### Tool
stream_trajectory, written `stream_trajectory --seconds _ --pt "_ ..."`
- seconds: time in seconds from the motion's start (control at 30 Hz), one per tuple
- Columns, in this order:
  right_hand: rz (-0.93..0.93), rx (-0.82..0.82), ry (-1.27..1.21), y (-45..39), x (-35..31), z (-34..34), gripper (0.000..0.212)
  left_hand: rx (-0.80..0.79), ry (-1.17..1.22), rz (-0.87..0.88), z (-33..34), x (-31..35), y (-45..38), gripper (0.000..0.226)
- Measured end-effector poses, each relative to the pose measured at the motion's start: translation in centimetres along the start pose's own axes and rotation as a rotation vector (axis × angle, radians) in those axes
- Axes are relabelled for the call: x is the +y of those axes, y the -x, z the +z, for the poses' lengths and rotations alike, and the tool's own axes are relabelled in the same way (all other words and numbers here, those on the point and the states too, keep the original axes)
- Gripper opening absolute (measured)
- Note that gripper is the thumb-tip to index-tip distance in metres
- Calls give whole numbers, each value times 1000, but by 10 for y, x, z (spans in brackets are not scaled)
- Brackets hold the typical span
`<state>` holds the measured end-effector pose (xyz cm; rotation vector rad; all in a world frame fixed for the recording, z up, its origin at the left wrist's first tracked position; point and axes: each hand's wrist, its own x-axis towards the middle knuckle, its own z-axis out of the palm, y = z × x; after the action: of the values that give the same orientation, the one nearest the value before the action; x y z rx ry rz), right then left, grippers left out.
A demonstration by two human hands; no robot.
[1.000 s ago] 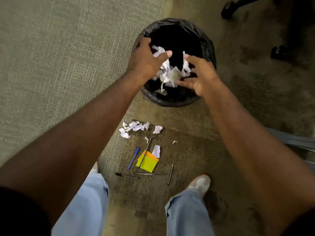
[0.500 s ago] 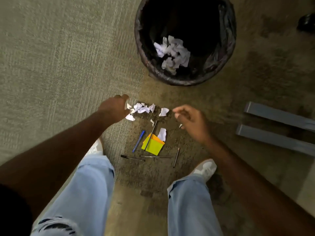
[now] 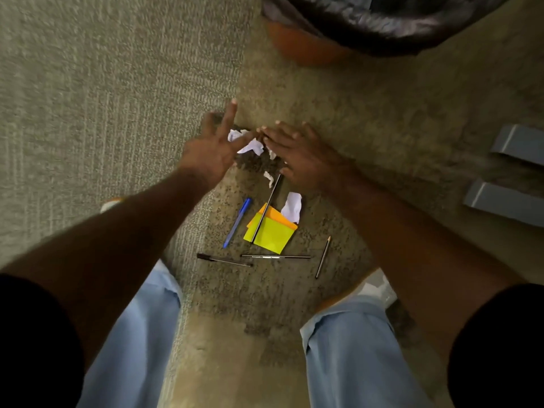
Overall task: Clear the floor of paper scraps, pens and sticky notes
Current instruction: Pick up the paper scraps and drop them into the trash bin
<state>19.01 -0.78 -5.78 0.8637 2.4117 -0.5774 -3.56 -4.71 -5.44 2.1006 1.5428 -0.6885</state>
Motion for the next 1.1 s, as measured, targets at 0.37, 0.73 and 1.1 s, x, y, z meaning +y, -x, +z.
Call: stream_trajectory --seconds 0.37,0.73,1.1 --pt "-47 -171 25 89 47 38 58 157 -56 235 17 -16 19 54" --pt "225 -27 -224 91 12 65 37 46 105 246 20 -33 25 80" --pt "305 270 -635 69 -9 47 26 216 471 -117 14 -24 45 23"
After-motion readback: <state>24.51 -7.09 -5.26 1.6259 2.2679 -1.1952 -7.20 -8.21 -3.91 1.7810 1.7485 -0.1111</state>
